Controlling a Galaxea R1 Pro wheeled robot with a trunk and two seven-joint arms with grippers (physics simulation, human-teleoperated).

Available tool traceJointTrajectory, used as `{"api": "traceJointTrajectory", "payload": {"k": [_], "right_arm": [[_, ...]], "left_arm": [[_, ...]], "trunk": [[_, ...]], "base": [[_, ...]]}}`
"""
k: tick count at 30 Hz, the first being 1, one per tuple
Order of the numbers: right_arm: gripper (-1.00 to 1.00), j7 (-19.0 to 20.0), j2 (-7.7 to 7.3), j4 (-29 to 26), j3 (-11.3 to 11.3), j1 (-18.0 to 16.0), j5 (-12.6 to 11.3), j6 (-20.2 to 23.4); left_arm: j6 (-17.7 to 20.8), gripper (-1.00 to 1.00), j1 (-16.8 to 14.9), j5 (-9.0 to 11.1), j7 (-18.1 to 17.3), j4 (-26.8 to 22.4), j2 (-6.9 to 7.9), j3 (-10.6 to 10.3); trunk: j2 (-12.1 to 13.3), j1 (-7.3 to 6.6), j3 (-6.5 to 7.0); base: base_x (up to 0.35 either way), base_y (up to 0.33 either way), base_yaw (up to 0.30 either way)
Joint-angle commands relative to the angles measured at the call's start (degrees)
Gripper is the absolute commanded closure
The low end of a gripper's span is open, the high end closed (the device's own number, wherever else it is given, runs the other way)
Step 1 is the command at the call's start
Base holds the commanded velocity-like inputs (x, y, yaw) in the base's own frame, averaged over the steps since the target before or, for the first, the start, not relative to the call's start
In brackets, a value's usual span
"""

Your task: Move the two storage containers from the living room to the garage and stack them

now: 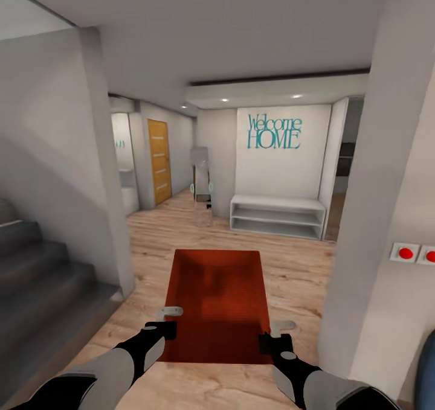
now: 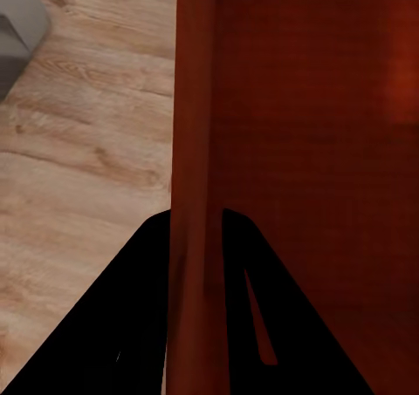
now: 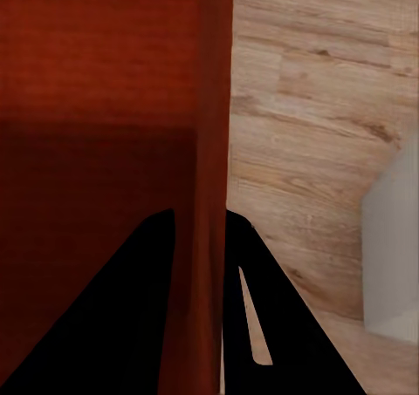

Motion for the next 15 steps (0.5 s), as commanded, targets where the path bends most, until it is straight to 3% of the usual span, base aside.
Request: {"api": "traceJointTrajectory", "payload": {"k": [1, 15], "right_arm": [[1.0, -0.5, -0.15, 0.0, -0.2, 0.0, -1.0, -5.7], [1.0, -0.4, -0.2, 0.0, -0.2, 0.0, -1.0, -5.7]], "left_arm": [[0.2, 1.0, 0.0, 0.0, 0.6, 0.1, 3.01, 2.6], [0.3, 1.0, 0.0, 0.0, 0.6, 0.1, 3.01, 2.5]], "trunk": [[0.0, 0.05, -0.02], [0.0, 0.05, -0.26]], "base": [[0.322, 0.0, 0.241], [0.322, 0.0, 0.256]]}}
